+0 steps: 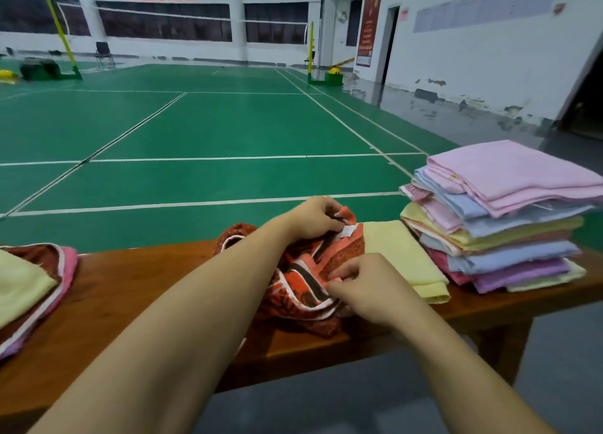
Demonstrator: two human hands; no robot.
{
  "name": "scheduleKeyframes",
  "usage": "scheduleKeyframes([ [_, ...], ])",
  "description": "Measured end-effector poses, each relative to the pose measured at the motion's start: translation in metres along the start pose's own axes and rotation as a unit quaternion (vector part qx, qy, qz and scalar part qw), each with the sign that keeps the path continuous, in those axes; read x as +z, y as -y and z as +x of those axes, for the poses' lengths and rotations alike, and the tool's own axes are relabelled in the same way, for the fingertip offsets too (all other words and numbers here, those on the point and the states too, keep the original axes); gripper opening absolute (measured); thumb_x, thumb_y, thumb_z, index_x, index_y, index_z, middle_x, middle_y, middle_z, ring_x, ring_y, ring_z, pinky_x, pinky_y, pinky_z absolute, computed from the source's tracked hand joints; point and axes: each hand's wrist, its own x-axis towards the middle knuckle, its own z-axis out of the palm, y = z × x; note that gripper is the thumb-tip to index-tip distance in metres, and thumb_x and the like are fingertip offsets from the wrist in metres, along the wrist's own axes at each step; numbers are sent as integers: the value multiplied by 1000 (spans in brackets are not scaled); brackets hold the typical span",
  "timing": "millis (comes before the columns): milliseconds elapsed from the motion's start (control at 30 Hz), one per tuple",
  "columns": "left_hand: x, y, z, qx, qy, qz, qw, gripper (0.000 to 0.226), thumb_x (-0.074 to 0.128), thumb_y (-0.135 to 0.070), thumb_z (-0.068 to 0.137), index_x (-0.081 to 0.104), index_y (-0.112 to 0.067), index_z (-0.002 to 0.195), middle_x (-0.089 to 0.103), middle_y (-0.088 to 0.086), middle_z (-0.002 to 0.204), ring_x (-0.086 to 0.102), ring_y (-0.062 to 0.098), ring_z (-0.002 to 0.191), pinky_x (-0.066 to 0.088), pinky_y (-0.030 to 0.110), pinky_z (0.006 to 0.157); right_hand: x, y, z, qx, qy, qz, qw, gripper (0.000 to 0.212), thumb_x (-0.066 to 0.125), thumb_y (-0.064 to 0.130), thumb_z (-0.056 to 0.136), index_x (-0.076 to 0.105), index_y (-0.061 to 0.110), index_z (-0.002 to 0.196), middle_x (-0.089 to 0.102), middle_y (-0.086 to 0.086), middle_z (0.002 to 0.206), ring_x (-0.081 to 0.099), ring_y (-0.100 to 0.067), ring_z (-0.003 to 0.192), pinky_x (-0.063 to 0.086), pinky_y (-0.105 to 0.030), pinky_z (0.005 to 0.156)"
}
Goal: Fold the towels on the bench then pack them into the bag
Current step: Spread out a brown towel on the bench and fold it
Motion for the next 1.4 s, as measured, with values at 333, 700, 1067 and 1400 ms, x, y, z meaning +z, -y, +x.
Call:
scheduleKeyframes([
  [333, 9, 10, 32, -54, 68, -64, 994, 13, 75, -26, 89, 74, -20, 77, 69, -7, 71, 61, 9, 64, 47, 21, 68, -32, -34, 18, 77, -23, 119, 990, 14, 70, 14, 95, 75, 6, 85, 74, -23, 81, 69, -21, 59, 62, -51, 79],
  [700, 19, -2, 38, -44, 127, -22, 991, 25, 70, -37, 72, 81, -18, 85, 72, -8, 116, 69, 13, 98, 52, 40, 100, -36, -41, 22, 84, -28, 112, 990, 13, 69, 15, 96, 74, 6, 87, 70, -11, 65, 71, -22, 59, 63, -50, 77],
  [1067, 25, -10, 40, 169, 64, 135, 974, 14, 68, -10, 86, 82, -11, 86, 62, -16, 136, 46, 2, 117, 35, 11, 95, -34, -44, 24, 91, -24, 112, 989, 12, 68, 14, 96, 72, 6, 88, 68, -10, 65, 69, -20, 55, 64, -47, 75],
  [1400, 26, -4, 36, 115, 59, 105, 986, 6, 69, -25, 75, 75, -24, 73, 75, -15, 105, 68, 8, 97, 53, 34, 95, -37, -47, 25, 99, -17, 130, 986, 11, 68, 14, 96, 72, 7, 88, 70, -10, 63, 72, -24, 60, 64, -47, 75],
])
